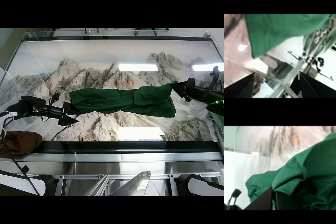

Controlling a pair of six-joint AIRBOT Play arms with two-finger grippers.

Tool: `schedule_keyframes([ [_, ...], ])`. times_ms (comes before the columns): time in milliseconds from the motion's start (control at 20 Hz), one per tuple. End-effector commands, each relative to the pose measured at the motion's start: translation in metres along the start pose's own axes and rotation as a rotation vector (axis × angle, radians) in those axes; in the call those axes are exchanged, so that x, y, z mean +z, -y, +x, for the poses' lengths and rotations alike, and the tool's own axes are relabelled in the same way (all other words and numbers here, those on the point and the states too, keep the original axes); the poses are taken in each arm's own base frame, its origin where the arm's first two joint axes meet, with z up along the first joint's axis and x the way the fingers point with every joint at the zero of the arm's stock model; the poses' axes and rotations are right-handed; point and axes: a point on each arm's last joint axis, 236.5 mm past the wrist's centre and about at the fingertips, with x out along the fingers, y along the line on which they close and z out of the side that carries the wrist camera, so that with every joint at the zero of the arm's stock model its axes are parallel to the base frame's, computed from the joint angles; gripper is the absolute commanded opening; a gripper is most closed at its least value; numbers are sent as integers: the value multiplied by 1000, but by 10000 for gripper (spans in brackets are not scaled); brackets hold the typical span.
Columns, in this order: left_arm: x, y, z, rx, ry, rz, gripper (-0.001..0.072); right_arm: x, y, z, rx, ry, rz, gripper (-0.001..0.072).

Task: Fold the shirts.

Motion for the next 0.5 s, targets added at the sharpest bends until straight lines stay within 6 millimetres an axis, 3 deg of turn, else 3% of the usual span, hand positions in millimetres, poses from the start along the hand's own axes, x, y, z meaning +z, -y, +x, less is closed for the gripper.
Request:
schedule_keyframes([
  [0,21,-6,19,72,97,24,578,-8,-9,5,22,-24,-6,26],
  [300,74,31,11,125,253,155,578,-17,-17,8,51,-60,-16,26],
  [450,69,43,17,117,224,186,578,-19,-19,8,56,-66,-19,26],
])
